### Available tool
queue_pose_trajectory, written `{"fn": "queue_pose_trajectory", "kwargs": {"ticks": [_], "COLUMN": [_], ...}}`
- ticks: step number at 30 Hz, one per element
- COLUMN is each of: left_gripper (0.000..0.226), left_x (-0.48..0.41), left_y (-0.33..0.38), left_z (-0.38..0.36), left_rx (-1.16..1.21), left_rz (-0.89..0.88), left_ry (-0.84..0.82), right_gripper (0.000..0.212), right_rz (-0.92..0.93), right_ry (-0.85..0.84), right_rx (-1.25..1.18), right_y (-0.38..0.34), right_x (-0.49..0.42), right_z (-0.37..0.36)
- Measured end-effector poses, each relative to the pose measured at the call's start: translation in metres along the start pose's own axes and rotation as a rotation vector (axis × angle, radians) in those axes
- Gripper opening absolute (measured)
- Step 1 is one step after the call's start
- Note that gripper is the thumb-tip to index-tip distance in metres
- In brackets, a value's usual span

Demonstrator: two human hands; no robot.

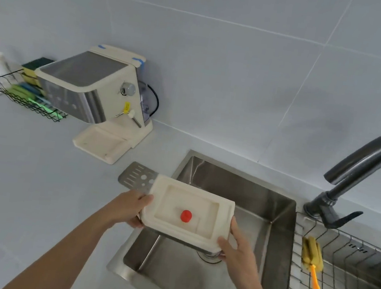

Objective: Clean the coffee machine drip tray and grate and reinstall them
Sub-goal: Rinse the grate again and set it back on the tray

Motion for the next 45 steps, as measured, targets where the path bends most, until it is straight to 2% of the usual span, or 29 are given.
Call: {"fn": "queue_pose_trajectory", "kwargs": {"ticks": [7,13,20,26,30,35,41,45], "left_gripper": [0.029,0.028,0.029,0.029,0.022,0.020,0.027,0.036], "left_x": [-0.043,-0.081,-0.097,-0.105,-0.111,-0.115,-0.121,-0.131], "left_y": [-0.069,-0.125,-0.156,-0.169,-0.178,-0.180,-0.172,-0.128], "left_z": [0.054,0.106,0.136,0.141,0.140,0.138,0.142,0.153], "left_rx": [-0.113,-0.201,-0.261,-0.210,-0.240,-0.245,-0.343,-0.532], "left_rz": [0.014,0.019,0.004,0.008,0.013,0.033,0.045,-0.116], "left_ry": [-0.021,-0.149,-0.280,-0.295,-0.293,-0.275,-0.271,-0.095], "right_gripper": [0.065,0.067,0.062,0.066,0.055,0.055,0.039,0.041], "right_rz": [-0.117,-0.206,-0.278,-0.310,-0.306,-0.319,-0.334,-0.351], "right_ry": [0.036,0.112,0.158,0.167,0.135,0.119,0.107,0.244], "right_rx": [0.054,0.150,0.192,0.248,0.295,0.300,0.284,0.223], "right_y": [0.008,-0.005,-0.019,-0.010,-0.006,0.002,-0.002,-0.004], "right_x": [-0.002,0.001,0.013,0.009,0.006,0.001,-0.005,-0.027], "right_z": [-0.093,-0.180,-0.233,-0.250,-0.252,-0.252,-0.239,-0.202]}}
Point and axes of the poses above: each hand's wrist, its own x-axis away from the middle knuckle, its own z-axis out of the back of the hand, y = z × x, the point moved 8 cm from there along -x, towards the middle knuckle, and after that the axes turned 5 degrees about y, right-handed, at the moved point
